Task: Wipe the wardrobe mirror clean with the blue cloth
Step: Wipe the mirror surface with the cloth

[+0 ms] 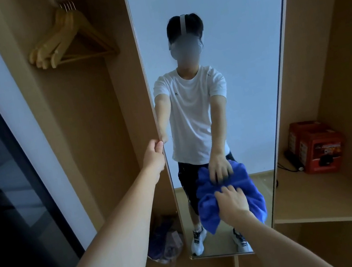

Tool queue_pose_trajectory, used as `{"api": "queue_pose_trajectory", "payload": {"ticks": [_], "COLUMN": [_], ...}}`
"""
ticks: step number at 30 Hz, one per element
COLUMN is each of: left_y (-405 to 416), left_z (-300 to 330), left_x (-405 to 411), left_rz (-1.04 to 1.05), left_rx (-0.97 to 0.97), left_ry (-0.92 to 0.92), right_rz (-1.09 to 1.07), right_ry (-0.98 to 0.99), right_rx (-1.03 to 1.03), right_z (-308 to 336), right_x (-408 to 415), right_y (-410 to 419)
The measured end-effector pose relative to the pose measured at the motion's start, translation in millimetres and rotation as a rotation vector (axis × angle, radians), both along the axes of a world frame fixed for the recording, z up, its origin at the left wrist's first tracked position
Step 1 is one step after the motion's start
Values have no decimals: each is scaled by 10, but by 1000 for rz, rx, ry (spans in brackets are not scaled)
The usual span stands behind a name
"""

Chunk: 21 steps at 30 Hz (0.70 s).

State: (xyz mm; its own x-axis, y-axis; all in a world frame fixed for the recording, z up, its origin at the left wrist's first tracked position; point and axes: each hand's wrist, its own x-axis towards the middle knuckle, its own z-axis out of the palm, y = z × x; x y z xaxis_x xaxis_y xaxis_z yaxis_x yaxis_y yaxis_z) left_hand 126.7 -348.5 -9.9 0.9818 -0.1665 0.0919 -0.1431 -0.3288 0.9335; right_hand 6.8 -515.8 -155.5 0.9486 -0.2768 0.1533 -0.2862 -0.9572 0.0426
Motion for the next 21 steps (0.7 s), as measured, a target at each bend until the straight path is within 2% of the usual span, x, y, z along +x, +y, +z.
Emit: {"api": "queue_pose_trajectory", "payload": {"ticks": [2, 4, 7, 10, 13, 16, 19, 21], "left_y": [27, 30, 10, 19, 46, 60, 63, 71], "left_z": [2, -4, -7, -11, -27, -29, -22, -26], "left_x": [22, 51, 57, 67, 84, 97, 99, 109], "left_rz": [-23, -32, -27, -70, -101, -126, -134, -112], "left_rx": [0, 8, -5, -47, -116, -129, -236, -141], "left_ry": [12, 25, 36, 31, 44, 57, 106, 86], "right_rz": [-72, -92, -7, 66, 91, 123, 198, 232], "right_ry": [-3, -120, -420, -816, -1093, -999, -834, -713], "right_rx": [75, 138, 232, 330, 310, 118, -72, -153], "right_z": [-147, -71, 351, 956, 1493, 1597, 1188, 792], "right_x": [-126, -160, -30, 159, 287, 400, 494, 486], "right_y": [-94, -133, -36, 180, 333, 379, 372, 343]}}
